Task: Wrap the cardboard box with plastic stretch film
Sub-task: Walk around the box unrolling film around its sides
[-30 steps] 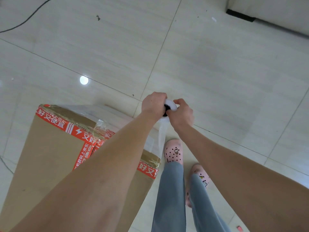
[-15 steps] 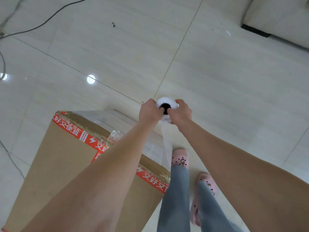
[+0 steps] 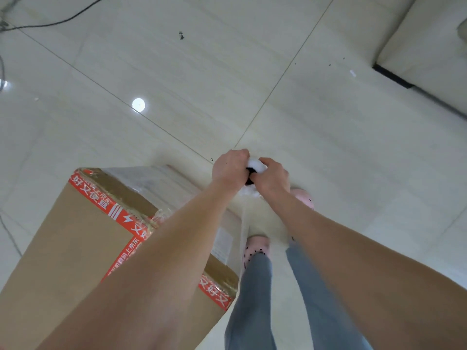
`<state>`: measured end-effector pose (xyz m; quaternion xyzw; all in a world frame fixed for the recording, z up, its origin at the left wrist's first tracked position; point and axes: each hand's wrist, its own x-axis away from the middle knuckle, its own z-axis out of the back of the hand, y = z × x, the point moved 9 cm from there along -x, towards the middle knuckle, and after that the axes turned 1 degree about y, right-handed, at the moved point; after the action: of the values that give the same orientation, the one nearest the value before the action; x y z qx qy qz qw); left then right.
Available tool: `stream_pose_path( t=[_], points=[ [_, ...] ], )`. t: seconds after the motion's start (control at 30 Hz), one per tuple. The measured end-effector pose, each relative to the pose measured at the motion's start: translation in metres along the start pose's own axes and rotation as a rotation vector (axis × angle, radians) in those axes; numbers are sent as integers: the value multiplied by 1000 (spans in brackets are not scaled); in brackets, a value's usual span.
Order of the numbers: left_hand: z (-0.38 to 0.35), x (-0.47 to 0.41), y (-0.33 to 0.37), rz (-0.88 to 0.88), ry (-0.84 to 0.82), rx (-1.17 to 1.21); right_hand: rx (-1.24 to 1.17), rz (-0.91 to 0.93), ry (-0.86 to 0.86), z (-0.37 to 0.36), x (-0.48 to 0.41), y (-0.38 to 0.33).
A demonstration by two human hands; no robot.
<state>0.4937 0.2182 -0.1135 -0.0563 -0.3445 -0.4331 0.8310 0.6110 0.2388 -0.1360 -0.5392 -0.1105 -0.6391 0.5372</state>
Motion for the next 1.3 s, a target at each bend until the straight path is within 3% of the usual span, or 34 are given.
stream_pose_path(
  t=[0.37, 0.53, 0.6, 0.8, 1.13, 1.3],
  points=[
    [10, -7, -85, 483, 160, 415, -35, 86, -31, -15, -15, -52],
    [5, 13, -113, 720, 276, 708, 84, 64, -67, -34, -19, -65],
    [13, 12, -115, 666, 257, 641, 94, 66, -99, -44, -20, -72],
    [36, -16, -86, 270, 114, 227, 140, 51, -128, -58, -19, -78],
    [33, -24, -86, 288, -16, 151, 131, 48, -162, -66, -23, -82],
    [45, -32, -82, 230, 26, -4, 145, 57, -129, -68, -27, -84]
  ],
)
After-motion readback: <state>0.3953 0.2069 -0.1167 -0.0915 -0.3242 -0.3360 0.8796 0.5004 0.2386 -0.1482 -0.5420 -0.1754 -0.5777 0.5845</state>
